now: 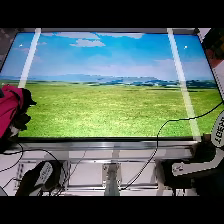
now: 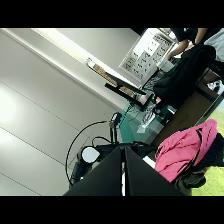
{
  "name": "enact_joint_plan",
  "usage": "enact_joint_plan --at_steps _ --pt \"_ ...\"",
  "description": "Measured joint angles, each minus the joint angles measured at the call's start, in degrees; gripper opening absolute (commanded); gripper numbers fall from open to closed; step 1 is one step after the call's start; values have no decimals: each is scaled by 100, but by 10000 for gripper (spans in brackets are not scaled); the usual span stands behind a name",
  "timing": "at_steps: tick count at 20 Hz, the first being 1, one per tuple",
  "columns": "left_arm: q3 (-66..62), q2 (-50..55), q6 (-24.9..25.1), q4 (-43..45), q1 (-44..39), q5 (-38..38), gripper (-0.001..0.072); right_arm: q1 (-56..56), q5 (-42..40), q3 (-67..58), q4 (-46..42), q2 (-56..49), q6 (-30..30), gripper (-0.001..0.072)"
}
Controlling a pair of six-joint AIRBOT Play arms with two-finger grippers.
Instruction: Fold the clothes and pants, and hang the long-sleeved shirts on hangers.
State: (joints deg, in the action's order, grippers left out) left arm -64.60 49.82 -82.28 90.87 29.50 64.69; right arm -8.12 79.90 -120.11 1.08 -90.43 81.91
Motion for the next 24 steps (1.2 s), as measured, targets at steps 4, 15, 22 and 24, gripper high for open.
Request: enact_joint_plan --at_steps 4,15,22,24 --pt "0 66 2 0 0 -13 46 0 0 0 2 0 0 22" --pt "0 1322 748 514 -850 -155 504 -2 0 0 0 0 0 21" --pt "0 2280 629 1941 -1257 -260 492 0 0 0 0 0 0 22" --pt "0 2498 446 2258 -1274 -280 492 0 0 0 0 0 0 21"
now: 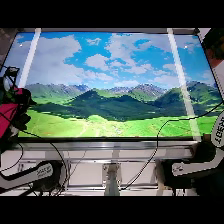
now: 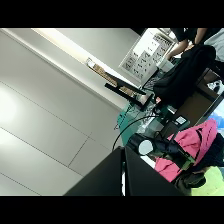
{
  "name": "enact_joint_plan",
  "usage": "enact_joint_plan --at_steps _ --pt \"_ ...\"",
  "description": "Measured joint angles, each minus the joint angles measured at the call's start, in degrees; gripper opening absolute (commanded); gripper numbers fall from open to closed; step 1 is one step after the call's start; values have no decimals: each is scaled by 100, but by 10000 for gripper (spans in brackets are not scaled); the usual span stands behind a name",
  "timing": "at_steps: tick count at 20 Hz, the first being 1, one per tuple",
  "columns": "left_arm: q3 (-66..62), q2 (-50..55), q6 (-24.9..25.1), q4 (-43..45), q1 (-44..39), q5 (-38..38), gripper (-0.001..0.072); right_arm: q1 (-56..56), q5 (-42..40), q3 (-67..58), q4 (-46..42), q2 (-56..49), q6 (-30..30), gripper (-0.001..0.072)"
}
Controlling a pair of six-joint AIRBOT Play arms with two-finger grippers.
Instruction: Fold the clothes and pants, and hang the long-sleeved shirts on hangers.
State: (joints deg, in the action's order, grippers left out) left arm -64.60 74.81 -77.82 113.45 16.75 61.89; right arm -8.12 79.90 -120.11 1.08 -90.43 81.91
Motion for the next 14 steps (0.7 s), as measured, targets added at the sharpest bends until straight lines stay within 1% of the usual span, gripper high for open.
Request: enact_joint_plan --at_steps 2,3,4,5,6,7,8,10,11,14 --pt "0 197 -129 203 -7 -13 492 -2 0 0 2 0 0 21" --pt "0 284 -162 269 -7 -17 472 -2 0 0 0 0 0 21" --pt "0 376 -195 323 -9 -17 377 0 0 0 2 0 0 22" --pt "0 448 -227 356 -7 -24 191 -2 0 0 0 0 0 21" --pt "0 518 -240 393 -7 -44 108 -2 0 0 0 0 0 21" --pt "0 573 -258 411 -9 -59 90 0 0 0 2 0 0 21" --pt "0 619 -278 431 -9 -101 13 0 0 0 0 0 0 21" --pt "-4 673 -304 459 -7 -197 11 -2 0 0 2 0 0 22" --pt "-17 686 -393 463 -11 -232 9 0 0 0 0 0 0 22" --pt "-109 581 -986 354 -13 -385 9 0 0 0 -2 0 0 22"
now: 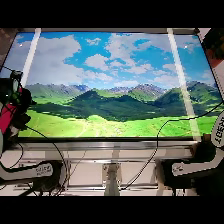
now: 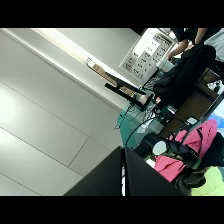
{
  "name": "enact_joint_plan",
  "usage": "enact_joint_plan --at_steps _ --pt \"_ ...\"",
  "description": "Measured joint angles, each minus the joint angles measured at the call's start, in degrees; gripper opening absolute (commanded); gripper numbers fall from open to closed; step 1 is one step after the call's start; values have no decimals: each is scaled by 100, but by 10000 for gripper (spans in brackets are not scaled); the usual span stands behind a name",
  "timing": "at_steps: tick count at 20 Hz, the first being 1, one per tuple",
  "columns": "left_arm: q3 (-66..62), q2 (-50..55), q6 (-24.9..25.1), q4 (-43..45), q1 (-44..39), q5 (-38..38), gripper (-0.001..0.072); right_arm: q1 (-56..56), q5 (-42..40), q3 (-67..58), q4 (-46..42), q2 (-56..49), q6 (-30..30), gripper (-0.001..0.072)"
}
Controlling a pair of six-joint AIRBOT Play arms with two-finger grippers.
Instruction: Fold the clothes and pants, and hang the long-sleeved shirts on hangers.
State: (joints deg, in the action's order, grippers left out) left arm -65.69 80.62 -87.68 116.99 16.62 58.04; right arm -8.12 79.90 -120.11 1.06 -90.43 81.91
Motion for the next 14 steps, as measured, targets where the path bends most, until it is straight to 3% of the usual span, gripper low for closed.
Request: enact_joint_plan --at_steps 3,5,10,14 --pt "-177 -461 -350 -929 -22 -490 9 0 0 0 0 0 0 21" --pt "-256 -953 -269 -2216 -68 -1073 9 -2 0 0 2 0 0 22" --pt "-330 -2070 1198 -5685 -708 -1906 10 -2 0 0 0 0 0 21" --pt "-334 -2424 1821 -6738 -1670 -1871 10 0 -31 0 7 0 0 21"
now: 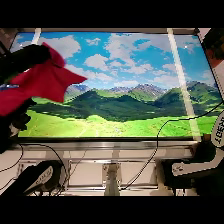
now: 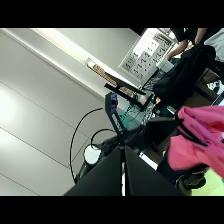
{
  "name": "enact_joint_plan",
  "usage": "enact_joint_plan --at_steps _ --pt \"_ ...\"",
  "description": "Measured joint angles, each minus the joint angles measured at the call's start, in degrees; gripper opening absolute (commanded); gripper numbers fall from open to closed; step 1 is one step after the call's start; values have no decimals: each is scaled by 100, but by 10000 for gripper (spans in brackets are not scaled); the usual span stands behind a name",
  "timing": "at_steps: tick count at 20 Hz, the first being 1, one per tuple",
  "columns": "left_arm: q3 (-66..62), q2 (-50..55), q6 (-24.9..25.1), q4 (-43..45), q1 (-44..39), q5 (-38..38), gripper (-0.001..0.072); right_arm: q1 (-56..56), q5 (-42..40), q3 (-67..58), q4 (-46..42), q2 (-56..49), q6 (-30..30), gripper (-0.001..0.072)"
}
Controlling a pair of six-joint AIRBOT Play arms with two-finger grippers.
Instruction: Fold the clothes and pants, and hang the long-sleeved shirts on hangers.
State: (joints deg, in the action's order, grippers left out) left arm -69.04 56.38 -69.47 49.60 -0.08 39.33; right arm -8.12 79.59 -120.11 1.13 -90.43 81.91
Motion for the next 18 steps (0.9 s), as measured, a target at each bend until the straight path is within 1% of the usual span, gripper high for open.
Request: enact_joint_plan --at_steps 3,6,11,12,13,14,15,16,18 --pt "11 70 177 -175 -697 334 9 -2 -131 0 9 0 0 21" --pt "15 313 247 -188 -1447 610 10 0 -192 0 31 0 0 22" --pt "15 1043 378 -173 -2931 682 11 -2 -236 0 -11 0 0 21" --pt "15 1220 393 -173 -3211 667 34 -7 -234 0 -92 0 0 21" --pt "15 1412 402 -173 -3491 649 149 -7 -234 0 -205 0 2 21" --pt "15 1589 413 -173 -3733 643 361 -9 -234 0 -389 0 2 21" --pt "15 1755 413 -173 -3960 632 379 -15 -232 0 -619 0 2 24" --pt "15 1895 411 -170 -4157 625 377 -39 -229 0 -918 0 2 52" --pt "15 2033 391 -170 -4448 627 376 -118 -210 0 -1611 0 2 197"
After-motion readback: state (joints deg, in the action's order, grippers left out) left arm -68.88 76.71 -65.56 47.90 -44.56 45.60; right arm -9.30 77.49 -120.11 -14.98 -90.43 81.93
